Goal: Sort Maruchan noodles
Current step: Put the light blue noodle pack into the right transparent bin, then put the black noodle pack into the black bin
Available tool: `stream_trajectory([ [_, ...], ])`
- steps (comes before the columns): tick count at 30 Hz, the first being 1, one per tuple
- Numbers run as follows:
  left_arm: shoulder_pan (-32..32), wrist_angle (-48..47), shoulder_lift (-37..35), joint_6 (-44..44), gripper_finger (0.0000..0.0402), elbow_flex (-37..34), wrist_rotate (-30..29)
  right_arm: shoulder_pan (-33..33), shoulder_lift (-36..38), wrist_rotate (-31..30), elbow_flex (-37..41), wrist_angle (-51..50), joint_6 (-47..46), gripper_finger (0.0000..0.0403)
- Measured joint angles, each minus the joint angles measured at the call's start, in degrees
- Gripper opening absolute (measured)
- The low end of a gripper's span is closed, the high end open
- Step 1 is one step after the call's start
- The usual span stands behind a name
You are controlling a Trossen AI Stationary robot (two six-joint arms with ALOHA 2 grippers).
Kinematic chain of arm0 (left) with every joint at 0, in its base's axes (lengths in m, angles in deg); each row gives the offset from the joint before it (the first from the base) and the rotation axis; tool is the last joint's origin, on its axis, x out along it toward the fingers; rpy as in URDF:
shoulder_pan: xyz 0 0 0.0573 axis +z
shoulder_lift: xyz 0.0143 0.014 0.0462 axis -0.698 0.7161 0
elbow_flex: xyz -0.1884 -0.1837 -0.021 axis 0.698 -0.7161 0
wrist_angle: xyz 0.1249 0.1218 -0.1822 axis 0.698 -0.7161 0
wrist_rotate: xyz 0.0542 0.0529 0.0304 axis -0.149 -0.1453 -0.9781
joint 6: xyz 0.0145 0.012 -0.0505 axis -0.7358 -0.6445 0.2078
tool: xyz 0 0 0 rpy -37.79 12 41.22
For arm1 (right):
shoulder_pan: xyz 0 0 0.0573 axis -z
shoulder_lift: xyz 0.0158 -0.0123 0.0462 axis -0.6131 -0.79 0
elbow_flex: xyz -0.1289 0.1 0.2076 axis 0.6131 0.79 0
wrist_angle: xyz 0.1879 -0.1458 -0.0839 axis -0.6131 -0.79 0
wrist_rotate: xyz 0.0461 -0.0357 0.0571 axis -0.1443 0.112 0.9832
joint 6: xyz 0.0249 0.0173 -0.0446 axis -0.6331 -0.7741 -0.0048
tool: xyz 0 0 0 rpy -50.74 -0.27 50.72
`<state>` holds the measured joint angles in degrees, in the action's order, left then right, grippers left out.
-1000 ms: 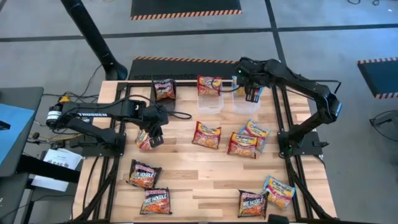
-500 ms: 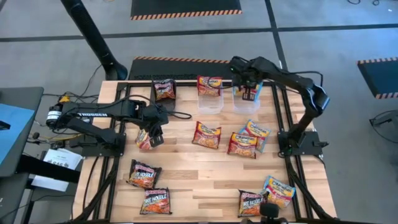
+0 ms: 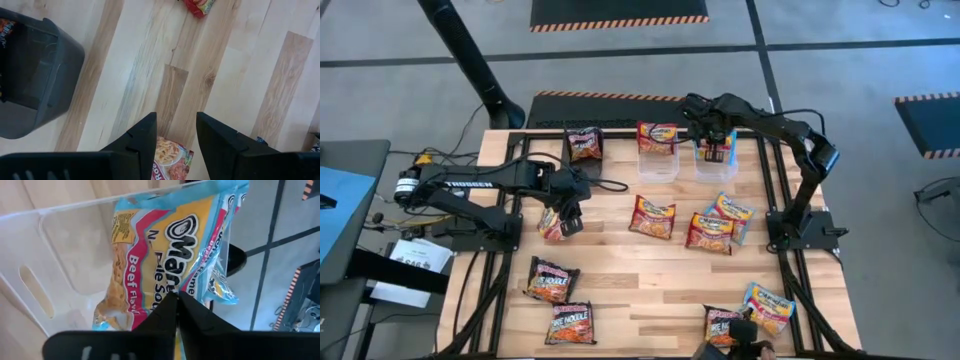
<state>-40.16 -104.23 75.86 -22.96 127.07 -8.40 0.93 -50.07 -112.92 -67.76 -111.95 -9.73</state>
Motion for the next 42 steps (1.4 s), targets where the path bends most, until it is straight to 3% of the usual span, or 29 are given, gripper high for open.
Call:
stream_trajectory([
  [21,0.0,0.0,0.0,-0.1,0.0124,0.0,0.0,-0.8,-0.5,-0.2,0.0,-1.1,-5.3,0.0126],
  [32,0.0,0.0,0.0,-0.1,0.0124,0.0,0.0,-4.4,-0.5,4.4,-5.1,-16.4,-16.9,0.0132],
  [42,0.0,-1.9,0.0,-1.4,0.0124,0.0,0.0,-12.6,-0.5,6.6,-5.3,-21.3,-24.1,0.0132],
])
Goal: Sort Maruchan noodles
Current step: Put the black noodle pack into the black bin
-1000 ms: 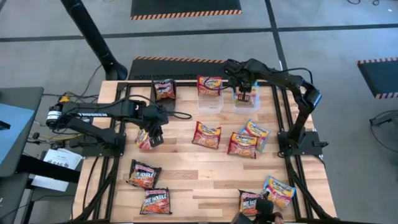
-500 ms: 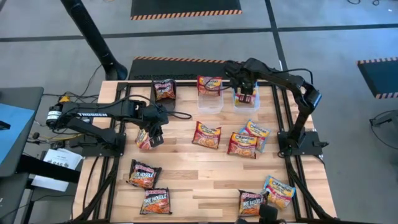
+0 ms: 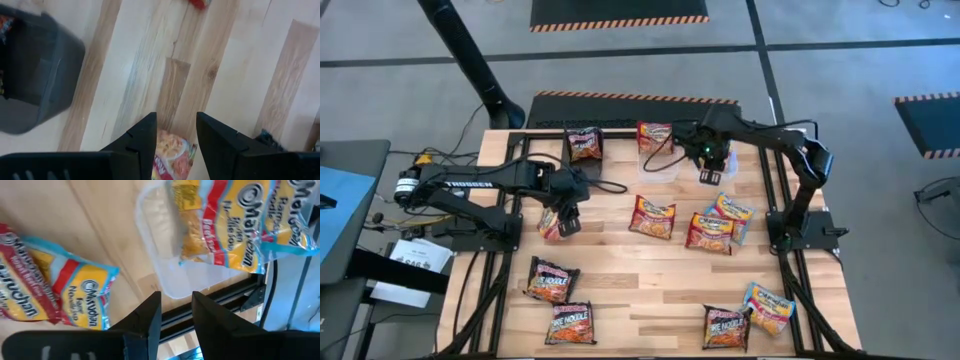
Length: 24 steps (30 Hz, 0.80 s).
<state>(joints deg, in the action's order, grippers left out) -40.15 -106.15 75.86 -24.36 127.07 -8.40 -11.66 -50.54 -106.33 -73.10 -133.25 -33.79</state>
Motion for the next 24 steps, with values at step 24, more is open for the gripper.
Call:
stream_trajectory([
  [24,-8.6,-10.0,0.0,19.5,0.0174,0.0,14.1,-14.3,0.0,0.0,0.0,-0.5,-5.1,0.0132],
])
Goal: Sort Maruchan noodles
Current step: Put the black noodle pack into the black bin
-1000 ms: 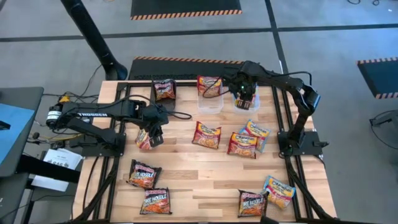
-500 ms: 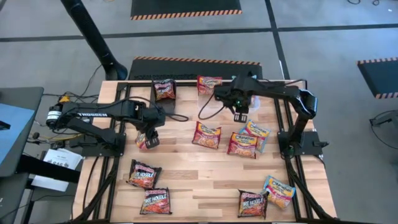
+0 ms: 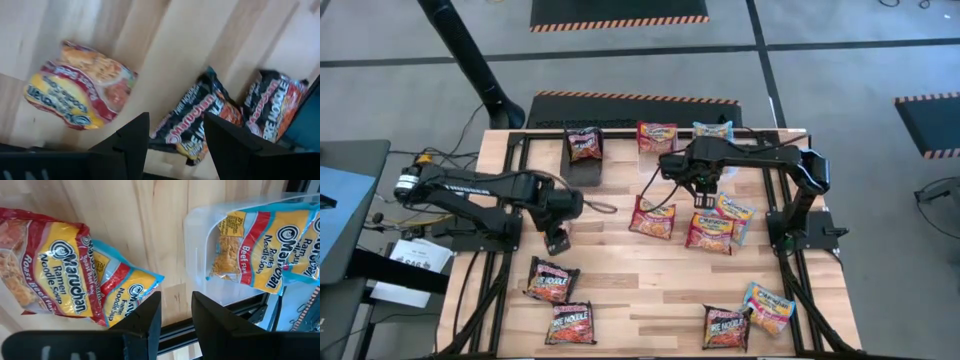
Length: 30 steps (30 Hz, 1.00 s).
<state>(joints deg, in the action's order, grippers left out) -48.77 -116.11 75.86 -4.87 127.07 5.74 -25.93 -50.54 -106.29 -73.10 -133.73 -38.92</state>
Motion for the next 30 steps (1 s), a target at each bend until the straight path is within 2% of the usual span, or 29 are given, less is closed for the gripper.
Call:
stream_trajectory([
  [8,-11.8,0.1,0.0,5.4,0.0173,0.0,-0.7,-1.1,0.0,0.0,0.0,0.0,-2.3,0.0132],
  [17,-23.7,0.1,0.0,18.6,0.0173,0.0,-5.6,-1.4,0.0,0.0,0.0,0.5,-2.9,0.0132],
  [30,-32.2,5.7,0.1,27.3,0.0173,-1.7,-9.8,-1.5,0.0,0.1,0.0,1.0,-4.9,0.0132],
])
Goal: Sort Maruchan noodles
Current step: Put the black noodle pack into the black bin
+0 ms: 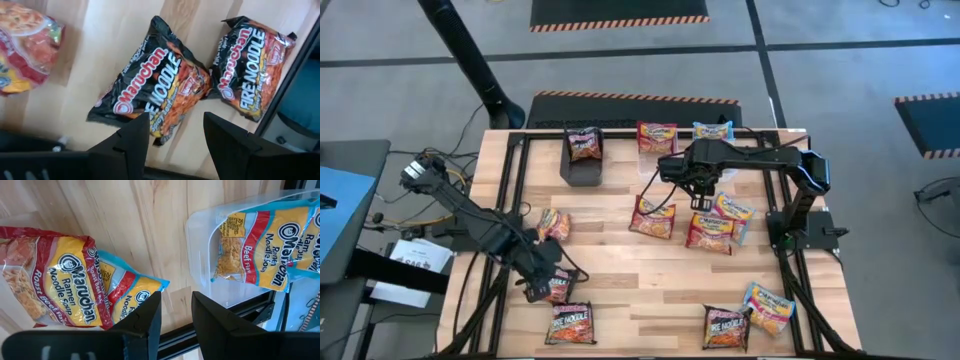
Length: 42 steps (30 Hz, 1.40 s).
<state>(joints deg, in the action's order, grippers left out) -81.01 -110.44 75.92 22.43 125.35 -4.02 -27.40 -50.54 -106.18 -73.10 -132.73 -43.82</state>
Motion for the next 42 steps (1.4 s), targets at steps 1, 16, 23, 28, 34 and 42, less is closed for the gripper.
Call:
stream_trajectory([
  [1,-0.4,1.0,0.0,0.3,0.0173,-1.0,0.0,-0.1,0.0,0.0,0.0,0.0,0.0,0.0132],
  [16,-2.2,11.5,0.0,2.4,0.0173,-12.9,0.1,-0.3,0.0,0.1,0.0,1.8,0.6,0.0132],
  [23,-2.2,19.5,0.0,1.7,0.0173,-18.3,0.3,-0.3,0.0,0.2,0.0,2.3,0.6,0.0132],
  [28,-2.2,25.4,0.0,0.1,0.0173,-21.6,2.1,-0.3,0.0,1.3,0.0,2.6,0.6,0.0132],
  [34,-2.2,26.3,-0.1,-0.4,0.0173,-23.5,1.8,-0.3,0.0,1.3,0.0,2.9,0.6,0.0132],
  [42,-2.2,26.9,-0.3,4.0,0.0172,-27.0,0.4,-0.3,0.0,1.3,0.0,4.6,0.6,0.0132],
])
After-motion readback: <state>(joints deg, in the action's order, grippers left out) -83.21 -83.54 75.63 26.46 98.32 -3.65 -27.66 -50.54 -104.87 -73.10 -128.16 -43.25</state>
